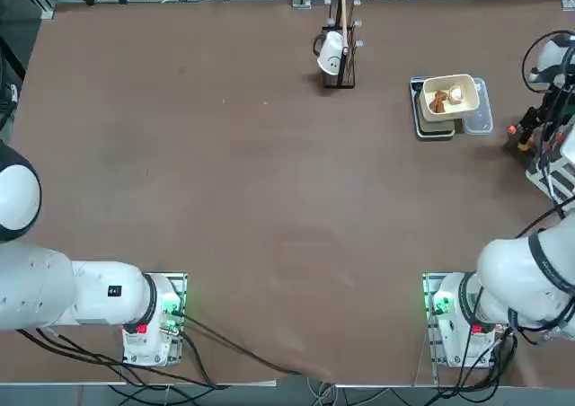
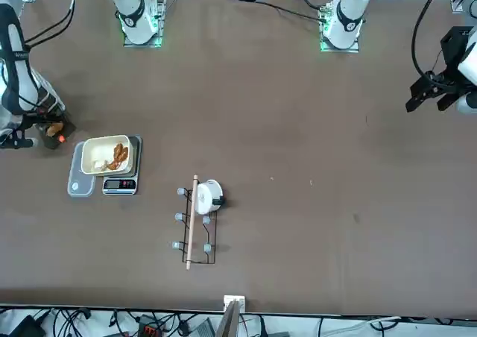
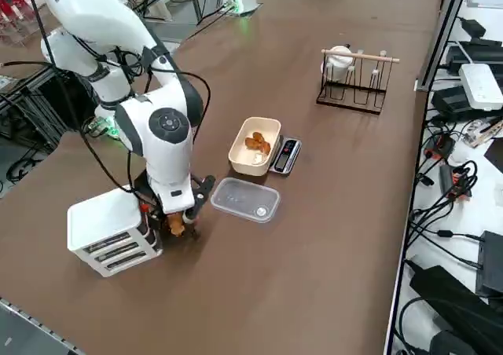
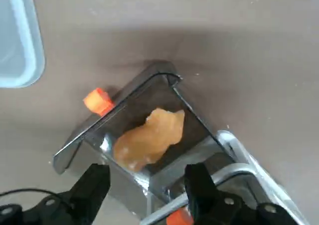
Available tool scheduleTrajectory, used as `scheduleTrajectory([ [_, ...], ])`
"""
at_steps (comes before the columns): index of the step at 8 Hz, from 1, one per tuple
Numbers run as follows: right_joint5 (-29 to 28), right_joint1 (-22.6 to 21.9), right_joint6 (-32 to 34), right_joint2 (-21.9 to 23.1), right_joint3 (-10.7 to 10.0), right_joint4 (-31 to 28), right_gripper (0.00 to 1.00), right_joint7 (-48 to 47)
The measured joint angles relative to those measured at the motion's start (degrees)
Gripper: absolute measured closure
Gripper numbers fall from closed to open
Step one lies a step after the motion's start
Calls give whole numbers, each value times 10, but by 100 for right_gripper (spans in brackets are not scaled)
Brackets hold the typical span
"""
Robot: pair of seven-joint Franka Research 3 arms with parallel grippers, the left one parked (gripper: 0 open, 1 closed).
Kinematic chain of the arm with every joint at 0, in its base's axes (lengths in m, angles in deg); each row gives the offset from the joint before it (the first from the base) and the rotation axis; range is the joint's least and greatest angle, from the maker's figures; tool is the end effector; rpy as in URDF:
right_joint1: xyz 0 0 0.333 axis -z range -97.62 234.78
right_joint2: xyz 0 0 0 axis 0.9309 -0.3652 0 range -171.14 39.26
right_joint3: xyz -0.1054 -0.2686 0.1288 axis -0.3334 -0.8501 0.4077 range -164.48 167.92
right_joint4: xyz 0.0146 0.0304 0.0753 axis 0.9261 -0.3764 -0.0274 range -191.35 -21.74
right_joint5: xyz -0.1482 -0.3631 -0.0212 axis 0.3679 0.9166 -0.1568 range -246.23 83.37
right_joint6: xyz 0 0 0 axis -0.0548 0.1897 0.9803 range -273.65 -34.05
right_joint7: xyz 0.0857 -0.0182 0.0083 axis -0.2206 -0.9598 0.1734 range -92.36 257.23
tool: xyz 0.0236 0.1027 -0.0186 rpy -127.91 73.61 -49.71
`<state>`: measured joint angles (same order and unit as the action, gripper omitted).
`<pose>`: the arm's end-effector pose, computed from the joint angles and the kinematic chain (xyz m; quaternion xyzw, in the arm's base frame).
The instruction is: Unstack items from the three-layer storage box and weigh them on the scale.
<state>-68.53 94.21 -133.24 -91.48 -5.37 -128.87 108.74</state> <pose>0.4855 -0.3209 0.2217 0.9851 0.0222 -0.1671 0.0326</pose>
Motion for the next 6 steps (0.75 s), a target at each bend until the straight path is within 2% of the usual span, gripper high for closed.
scheduleTrajectory([
  [6, -1, 4, -32, -14, 4, -11, 14, -42],
])
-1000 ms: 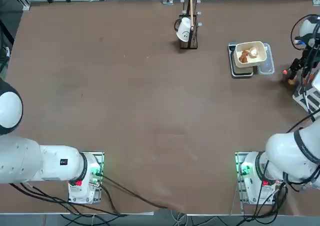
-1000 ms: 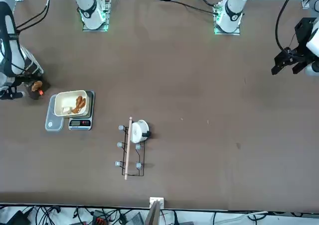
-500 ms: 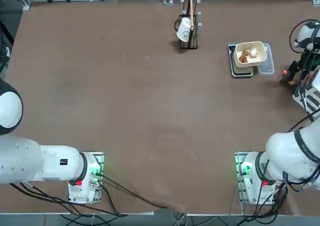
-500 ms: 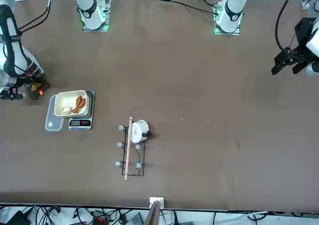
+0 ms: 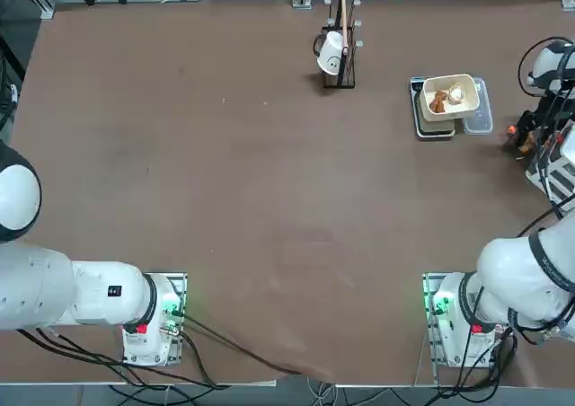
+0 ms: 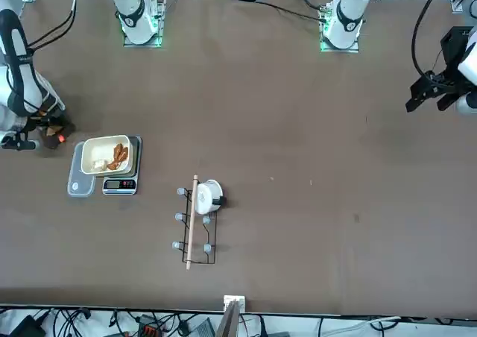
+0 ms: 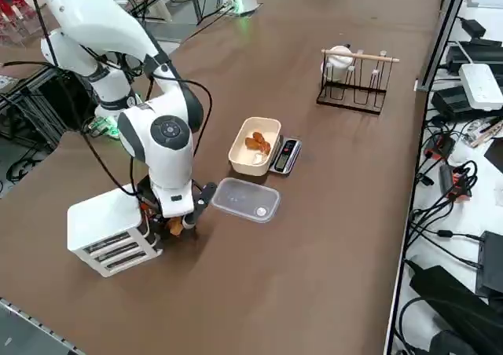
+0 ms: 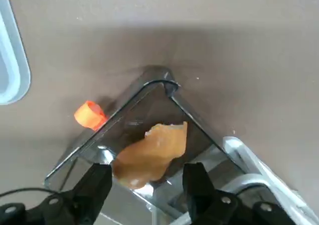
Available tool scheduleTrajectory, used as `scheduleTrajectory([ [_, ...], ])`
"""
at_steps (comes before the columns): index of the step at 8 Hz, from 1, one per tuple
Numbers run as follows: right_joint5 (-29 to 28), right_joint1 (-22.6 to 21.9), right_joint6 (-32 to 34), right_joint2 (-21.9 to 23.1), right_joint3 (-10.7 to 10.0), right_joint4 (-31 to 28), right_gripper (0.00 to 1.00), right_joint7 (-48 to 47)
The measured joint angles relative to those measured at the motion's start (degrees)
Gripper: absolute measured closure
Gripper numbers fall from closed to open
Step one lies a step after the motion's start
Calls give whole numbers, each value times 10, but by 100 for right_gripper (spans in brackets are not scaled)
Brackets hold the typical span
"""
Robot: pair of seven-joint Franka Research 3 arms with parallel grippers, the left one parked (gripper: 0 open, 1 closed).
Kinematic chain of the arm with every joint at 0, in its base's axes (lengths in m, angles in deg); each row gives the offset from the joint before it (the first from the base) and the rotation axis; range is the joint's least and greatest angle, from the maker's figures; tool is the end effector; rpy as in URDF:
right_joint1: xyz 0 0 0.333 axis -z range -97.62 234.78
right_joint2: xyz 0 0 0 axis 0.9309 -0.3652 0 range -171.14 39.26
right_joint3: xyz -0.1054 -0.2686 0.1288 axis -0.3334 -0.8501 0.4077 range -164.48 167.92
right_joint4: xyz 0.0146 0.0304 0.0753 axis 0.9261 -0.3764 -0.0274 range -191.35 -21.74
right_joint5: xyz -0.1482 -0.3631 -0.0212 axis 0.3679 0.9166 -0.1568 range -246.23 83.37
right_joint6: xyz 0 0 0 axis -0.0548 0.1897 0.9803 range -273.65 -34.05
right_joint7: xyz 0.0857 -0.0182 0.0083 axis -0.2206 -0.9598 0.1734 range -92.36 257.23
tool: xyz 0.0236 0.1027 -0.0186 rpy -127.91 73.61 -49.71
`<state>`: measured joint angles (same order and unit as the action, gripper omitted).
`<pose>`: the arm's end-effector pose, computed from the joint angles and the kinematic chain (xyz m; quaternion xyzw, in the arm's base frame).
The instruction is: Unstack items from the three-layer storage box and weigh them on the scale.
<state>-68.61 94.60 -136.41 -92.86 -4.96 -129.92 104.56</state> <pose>0.4837 -0.3182 0.2039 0.9866 -0.0097 -0.1582 0.0375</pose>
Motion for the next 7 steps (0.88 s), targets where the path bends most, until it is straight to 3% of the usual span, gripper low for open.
scheduleTrajectory([
  [2, 0, 0, -14, -7, 2, -5, 18, -14],
  [5, 0, -2, -15, -8, 6, -5, 41, -17],
  [7, 0, -3, -9, -5, 11, -4, 44, -17],
])
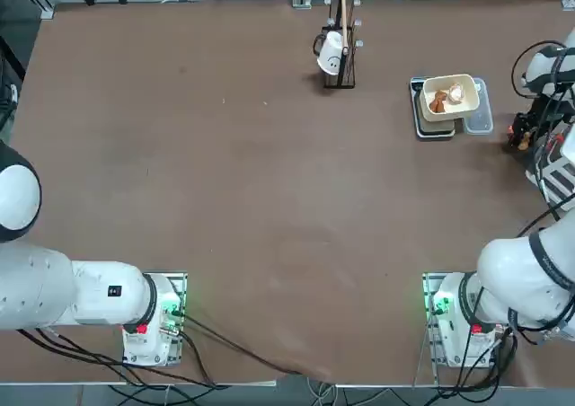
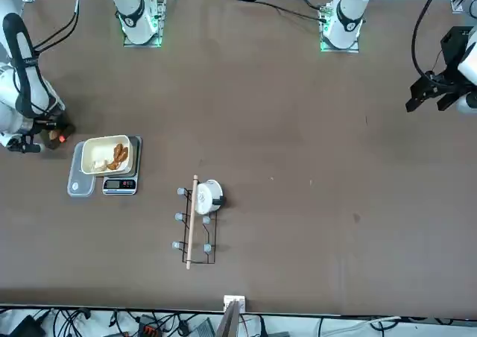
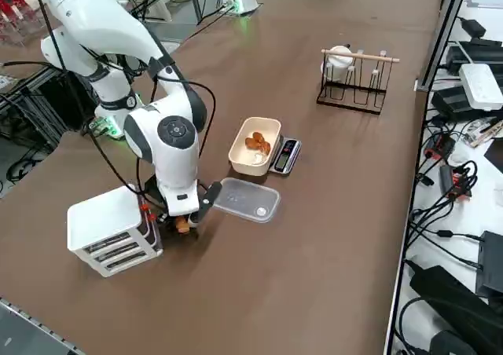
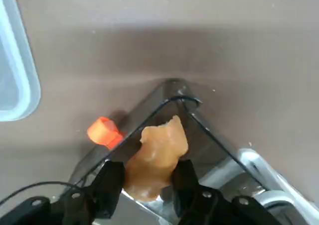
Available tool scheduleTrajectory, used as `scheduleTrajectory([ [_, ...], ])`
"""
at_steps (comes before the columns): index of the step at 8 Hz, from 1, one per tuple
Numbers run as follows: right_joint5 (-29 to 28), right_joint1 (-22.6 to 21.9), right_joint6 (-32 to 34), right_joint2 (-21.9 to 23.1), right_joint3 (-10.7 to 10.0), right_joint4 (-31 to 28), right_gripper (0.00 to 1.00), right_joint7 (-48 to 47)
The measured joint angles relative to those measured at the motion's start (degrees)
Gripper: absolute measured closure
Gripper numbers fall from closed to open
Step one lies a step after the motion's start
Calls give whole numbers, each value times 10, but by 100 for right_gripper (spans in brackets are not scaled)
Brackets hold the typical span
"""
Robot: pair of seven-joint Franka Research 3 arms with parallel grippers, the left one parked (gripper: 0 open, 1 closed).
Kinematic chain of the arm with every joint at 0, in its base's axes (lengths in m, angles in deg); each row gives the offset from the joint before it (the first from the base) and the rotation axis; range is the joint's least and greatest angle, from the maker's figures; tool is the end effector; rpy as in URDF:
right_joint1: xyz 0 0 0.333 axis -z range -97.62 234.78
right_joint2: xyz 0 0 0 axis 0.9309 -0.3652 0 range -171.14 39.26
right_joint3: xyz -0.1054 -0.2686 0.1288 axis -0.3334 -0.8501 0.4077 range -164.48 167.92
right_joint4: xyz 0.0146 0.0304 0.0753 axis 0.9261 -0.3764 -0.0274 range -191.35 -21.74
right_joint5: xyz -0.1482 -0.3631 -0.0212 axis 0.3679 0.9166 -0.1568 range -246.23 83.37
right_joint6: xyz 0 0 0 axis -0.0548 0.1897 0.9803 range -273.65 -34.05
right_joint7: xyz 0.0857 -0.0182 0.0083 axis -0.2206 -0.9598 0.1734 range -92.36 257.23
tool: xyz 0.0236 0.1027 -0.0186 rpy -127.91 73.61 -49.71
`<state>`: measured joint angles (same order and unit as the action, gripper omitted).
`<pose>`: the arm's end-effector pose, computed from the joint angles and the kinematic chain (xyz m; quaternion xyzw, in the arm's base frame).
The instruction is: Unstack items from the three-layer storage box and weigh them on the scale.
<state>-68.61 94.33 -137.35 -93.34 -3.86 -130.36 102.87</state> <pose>0.4895 -0.3053 0.1966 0.9872 -0.0115 -0.1549 0.0369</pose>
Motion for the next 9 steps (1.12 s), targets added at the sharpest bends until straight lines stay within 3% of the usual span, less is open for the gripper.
scheduleTrajectory([
  [2, 0, -4, 53, 17, 3, 13, 46, 0],
  [5, -3, -29, 190, 69, 7, 65, 46, 0],
  [6, -34, -40, 236, 79, 12, 86, 46, 0],
  [9, -245, -68, 274, 84, 35, 120, 46, -25],
])
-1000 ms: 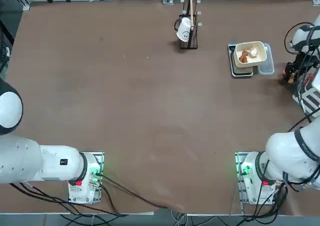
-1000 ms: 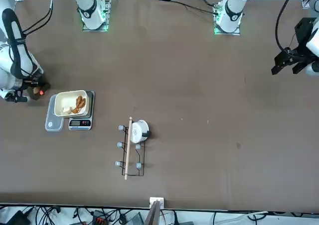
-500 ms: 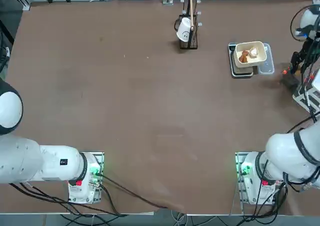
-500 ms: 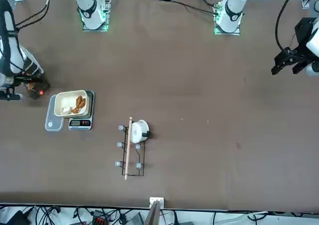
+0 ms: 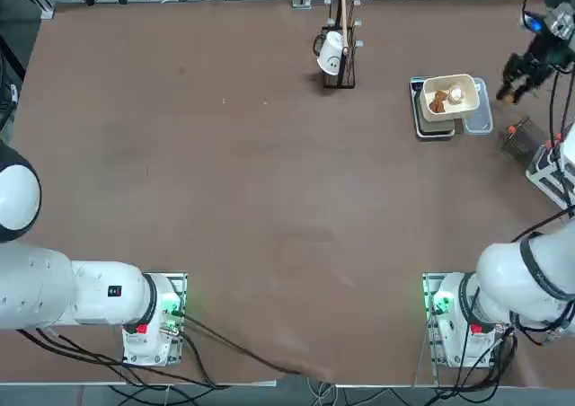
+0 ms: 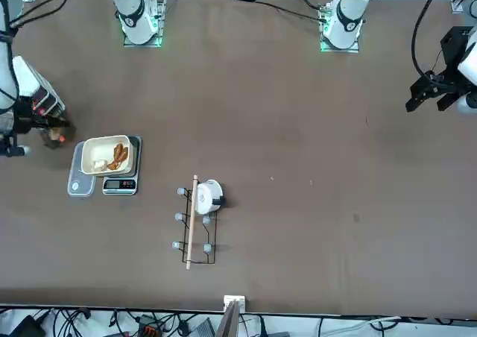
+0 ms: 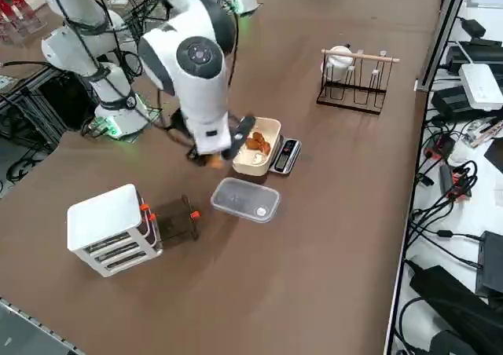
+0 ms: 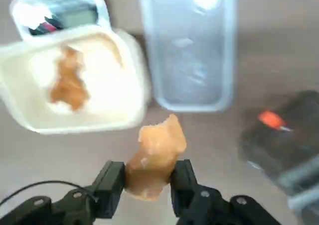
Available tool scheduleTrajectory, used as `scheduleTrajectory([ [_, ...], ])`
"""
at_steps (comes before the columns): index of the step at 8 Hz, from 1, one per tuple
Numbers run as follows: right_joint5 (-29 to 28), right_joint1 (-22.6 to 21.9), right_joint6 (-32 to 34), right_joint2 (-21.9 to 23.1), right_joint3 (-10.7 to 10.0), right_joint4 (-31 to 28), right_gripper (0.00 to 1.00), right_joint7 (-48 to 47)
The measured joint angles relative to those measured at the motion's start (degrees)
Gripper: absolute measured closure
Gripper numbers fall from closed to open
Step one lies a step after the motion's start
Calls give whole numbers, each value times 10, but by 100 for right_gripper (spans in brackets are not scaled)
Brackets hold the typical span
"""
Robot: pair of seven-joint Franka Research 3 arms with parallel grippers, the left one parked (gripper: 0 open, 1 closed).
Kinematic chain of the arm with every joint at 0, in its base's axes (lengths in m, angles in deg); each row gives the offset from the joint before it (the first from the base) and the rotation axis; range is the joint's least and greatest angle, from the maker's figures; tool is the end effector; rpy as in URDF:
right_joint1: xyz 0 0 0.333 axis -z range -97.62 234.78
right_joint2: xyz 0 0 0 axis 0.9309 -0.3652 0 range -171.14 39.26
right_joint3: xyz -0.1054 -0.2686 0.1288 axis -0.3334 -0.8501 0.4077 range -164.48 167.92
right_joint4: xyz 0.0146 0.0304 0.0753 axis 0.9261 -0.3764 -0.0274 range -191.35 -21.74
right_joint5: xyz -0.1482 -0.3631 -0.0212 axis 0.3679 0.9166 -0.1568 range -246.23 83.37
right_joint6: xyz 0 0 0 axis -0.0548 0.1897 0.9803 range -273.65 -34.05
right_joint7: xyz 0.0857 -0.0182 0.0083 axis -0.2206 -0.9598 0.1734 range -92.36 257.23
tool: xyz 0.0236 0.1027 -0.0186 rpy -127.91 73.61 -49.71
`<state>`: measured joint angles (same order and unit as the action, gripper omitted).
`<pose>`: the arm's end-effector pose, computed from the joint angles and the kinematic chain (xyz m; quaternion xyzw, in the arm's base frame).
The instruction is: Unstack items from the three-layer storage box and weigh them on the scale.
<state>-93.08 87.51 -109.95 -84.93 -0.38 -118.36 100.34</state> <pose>0.5610 -0.1953 0.3392 -0.9770 0.0643 0.1430 0.1442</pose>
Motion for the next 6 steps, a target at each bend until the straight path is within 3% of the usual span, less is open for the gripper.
scheduleTrajectory([
  [3, -91, -70, -25, -13, 7, 9, 47, -117],
  [4, -91, -93, -35, -26, 7, 9, 38, -137],
  [6, -91, -102, -28, -38, 5, 10, 1, -140],
])
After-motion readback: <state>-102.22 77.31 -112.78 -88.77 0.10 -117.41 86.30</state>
